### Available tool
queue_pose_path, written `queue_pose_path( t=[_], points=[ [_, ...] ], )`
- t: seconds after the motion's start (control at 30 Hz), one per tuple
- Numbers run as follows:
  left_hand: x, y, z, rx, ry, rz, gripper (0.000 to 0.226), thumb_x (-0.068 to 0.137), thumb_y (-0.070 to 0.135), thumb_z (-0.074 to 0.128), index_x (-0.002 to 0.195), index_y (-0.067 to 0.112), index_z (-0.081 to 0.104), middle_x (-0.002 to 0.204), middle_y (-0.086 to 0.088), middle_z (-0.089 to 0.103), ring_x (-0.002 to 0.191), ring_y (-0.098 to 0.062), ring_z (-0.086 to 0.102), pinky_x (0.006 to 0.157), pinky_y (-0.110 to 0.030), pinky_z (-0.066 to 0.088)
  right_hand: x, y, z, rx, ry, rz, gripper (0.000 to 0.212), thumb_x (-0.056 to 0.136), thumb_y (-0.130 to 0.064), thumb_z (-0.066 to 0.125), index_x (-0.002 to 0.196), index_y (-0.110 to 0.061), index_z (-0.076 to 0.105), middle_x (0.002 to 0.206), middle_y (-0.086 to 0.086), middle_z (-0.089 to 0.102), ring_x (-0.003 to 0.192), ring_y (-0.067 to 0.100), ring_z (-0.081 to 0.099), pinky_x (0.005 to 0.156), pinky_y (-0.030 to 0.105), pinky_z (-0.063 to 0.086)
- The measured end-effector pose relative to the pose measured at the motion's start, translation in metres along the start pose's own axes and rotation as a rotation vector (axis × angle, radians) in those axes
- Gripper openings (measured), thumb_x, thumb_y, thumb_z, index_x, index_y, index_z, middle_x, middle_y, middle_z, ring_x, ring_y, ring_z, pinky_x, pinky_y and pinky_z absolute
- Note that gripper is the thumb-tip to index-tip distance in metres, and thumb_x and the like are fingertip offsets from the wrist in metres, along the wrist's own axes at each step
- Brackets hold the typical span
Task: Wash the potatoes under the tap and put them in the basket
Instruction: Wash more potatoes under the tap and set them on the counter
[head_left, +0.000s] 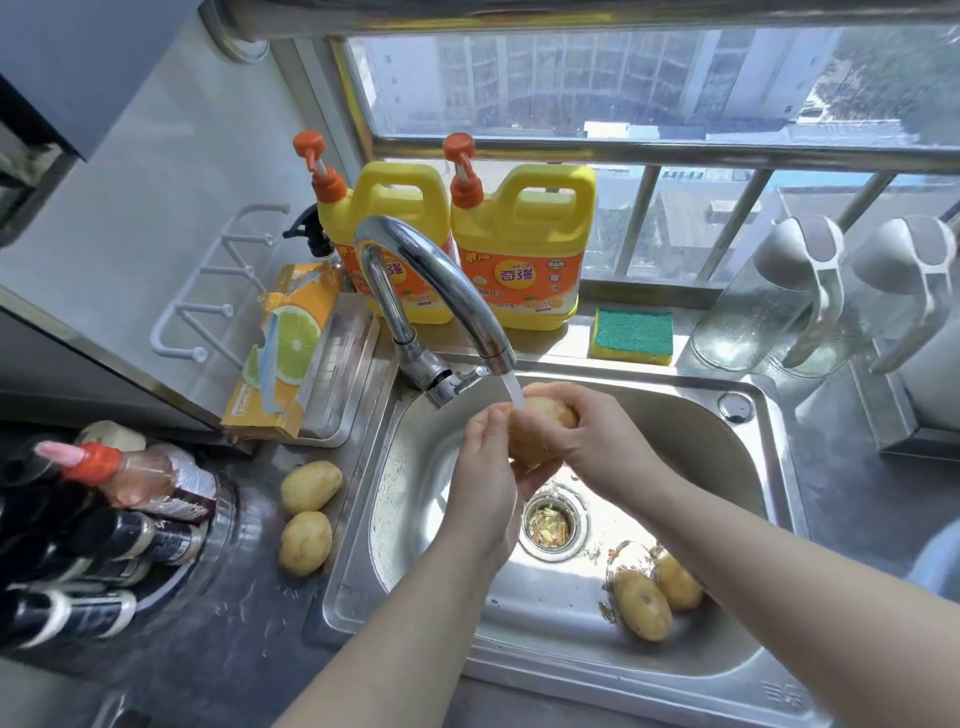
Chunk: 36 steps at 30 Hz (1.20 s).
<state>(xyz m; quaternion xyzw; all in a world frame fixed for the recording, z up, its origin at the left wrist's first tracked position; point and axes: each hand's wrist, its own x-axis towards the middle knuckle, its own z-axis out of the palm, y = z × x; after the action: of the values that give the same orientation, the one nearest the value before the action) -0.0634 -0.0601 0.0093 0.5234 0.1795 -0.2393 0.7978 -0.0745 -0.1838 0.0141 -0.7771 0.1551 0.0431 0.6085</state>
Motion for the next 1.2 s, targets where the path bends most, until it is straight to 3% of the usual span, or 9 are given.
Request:
queue_pose_path(
  t=[0.13,0.23,0.3,0.53,0.67,0.8,0.93,1.07,1.2],
  points=[
    [0.004,0.008,0.003,-0.083,-0.018,-0.111,0.035,0.109,0.028,0.038,0.130,0.004,0.052,0.127,-0.029,0.060,0.104,-0.036,0.068,0.076,-0.041,0.062,-0.001,0.002,-0.011,0.004,-0.037,0.001,0.059,0.057,-0.059,0.084,0.108,-0.031,0.075,0.096,-0.007,0.077,0.089,0.009,0.073,0.083,0.031,0.060],
    [0.013,0.019,0.007,-0.058,-0.041,-0.246,0.035,0.106,0.024,0.040,0.127,0.001,0.057,0.126,-0.030,0.062,0.094,-0.035,0.070,0.072,-0.043,0.062,-0.002,0.001,-0.021,0.034,-0.044,0.004,0.046,0.066,-0.031,0.092,0.107,-0.035,0.073,0.092,-0.005,0.077,0.077,0.009,0.069,0.071,0.028,0.057],
    [0.022,0.026,0.012,0.013,-0.053,-0.320,0.036,0.103,0.027,0.039,0.118,0.004,0.063,0.124,-0.027,0.066,0.099,-0.034,0.068,0.076,-0.047,0.061,-0.003,0.001,-0.027,0.013,-0.035,-0.001,0.055,0.071,-0.017,0.092,0.118,-0.033,0.069,0.100,-0.005,0.077,0.084,0.009,0.073,0.079,0.028,0.059],
    [0.044,0.033,0.041,0.251,0.047,-0.343,0.025,0.097,0.030,0.049,0.098,0.017,0.070,0.089,-0.007,0.071,0.092,-0.026,0.064,0.093,-0.045,0.050,-0.003,0.000,-0.043,0.076,-0.015,-0.036,0.058,0.073,-0.009,0.089,0.124,-0.027,0.069,0.109,0.001,0.077,0.090,0.016,0.075,0.081,0.028,0.060],
    [0.046,0.023,0.041,0.237,0.080,-0.294,0.024,0.100,0.029,0.053,0.105,0.020,0.075,0.083,-0.009,0.075,0.078,-0.025,0.068,0.063,-0.031,0.053,-0.006,-0.001,-0.043,0.088,-0.037,-0.036,0.048,0.072,-0.014,0.090,0.113,-0.029,0.068,0.106,-0.003,0.076,0.087,0.009,0.074,0.078,0.023,0.058],
    [0.038,0.005,0.021,0.309,0.113,-0.079,0.032,0.104,0.028,0.042,0.108,0.016,0.072,0.093,-0.013,0.075,0.067,-0.018,0.069,0.051,-0.023,0.052,-0.009,0.005,-0.031,0.099,-0.110,-0.019,0.040,0.080,-0.018,0.084,0.115,-0.031,0.069,0.105,-0.003,0.075,0.082,0.008,0.072,0.073,0.027,0.058],
    [0.029,-0.013,-0.002,0.337,0.106,0.025,0.050,0.096,0.058,0.038,0.110,0.020,0.068,0.105,-0.015,0.075,0.092,-0.028,0.074,0.082,-0.048,0.061,-0.011,0.010,-0.012,0.074,-0.155,-0.022,0.026,0.090,-0.032,0.075,0.115,-0.037,0.069,0.102,-0.004,0.076,0.088,0.010,0.072,0.078,0.024,0.057],
    [0.015,-0.017,-0.007,0.426,0.019,0.023,0.064,0.096,0.071,0.029,0.125,0.025,0.063,0.115,-0.006,0.073,0.098,-0.020,0.074,0.075,-0.042,0.062,-0.006,0.008,0.011,0.139,-0.052,0.046,0.027,0.086,-0.051,0.071,0.105,-0.032,0.072,0.096,-0.004,0.076,0.089,0.013,0.072,0.078,0.030,0.058],
    [0.005,-0.021,-0.010,0.528,-0.058,0.117,0.067,0.080,0.084,0.032,0.128,0.044,0.056,0.120,0.008,0.071,0.109,-0.018,0.070,0.093,-0.054,0.055,0.000,0.003,0.024,0.268,0.101,0.114,0.029,0.097,-0.037,0.062,0.076,-0.017,0.067,0.064,0.001,0.067,0.060,0.017,0.062,0.052,0.024,0.050]
  ],
)
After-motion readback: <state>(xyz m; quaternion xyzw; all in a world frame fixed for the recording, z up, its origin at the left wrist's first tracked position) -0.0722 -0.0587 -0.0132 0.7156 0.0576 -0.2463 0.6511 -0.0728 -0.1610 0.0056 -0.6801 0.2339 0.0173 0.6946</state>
